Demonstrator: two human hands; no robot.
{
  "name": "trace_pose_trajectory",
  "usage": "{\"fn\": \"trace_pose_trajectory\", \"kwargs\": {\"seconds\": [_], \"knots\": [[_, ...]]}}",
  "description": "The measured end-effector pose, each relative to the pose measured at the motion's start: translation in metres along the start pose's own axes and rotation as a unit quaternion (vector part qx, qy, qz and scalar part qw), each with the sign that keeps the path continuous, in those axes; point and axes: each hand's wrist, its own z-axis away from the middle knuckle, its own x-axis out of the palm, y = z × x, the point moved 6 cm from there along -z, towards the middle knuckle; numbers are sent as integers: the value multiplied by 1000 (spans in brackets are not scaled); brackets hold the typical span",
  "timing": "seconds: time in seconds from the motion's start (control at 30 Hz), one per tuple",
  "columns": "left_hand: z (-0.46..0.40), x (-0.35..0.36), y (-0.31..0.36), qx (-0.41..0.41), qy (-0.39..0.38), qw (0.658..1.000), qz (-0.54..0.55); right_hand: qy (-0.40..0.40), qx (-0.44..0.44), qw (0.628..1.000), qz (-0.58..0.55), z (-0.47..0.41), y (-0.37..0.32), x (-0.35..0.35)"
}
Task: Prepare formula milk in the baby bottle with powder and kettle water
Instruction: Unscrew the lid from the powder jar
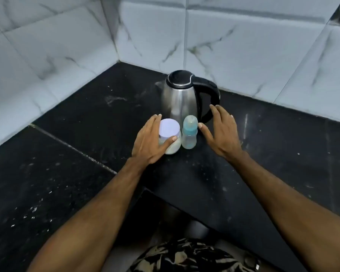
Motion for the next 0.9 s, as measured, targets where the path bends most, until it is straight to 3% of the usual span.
{"fn": "trace_pose_trajectory", "kwargs": {"seconds": [0.33, 0.63, 0.9], "knots": [[-6, 11, -6, -44, -34, 994, 97, -21, 36, 999, -29, 24, 9, 20], [45, -13, -22, -20, -46, 988, 143, 19, 122, 974, -189, 62, -2, 8], [67, -2, -27, -42, -54, 982, 176, -3, 82, 969, -234, 79, -48, 20]]}}
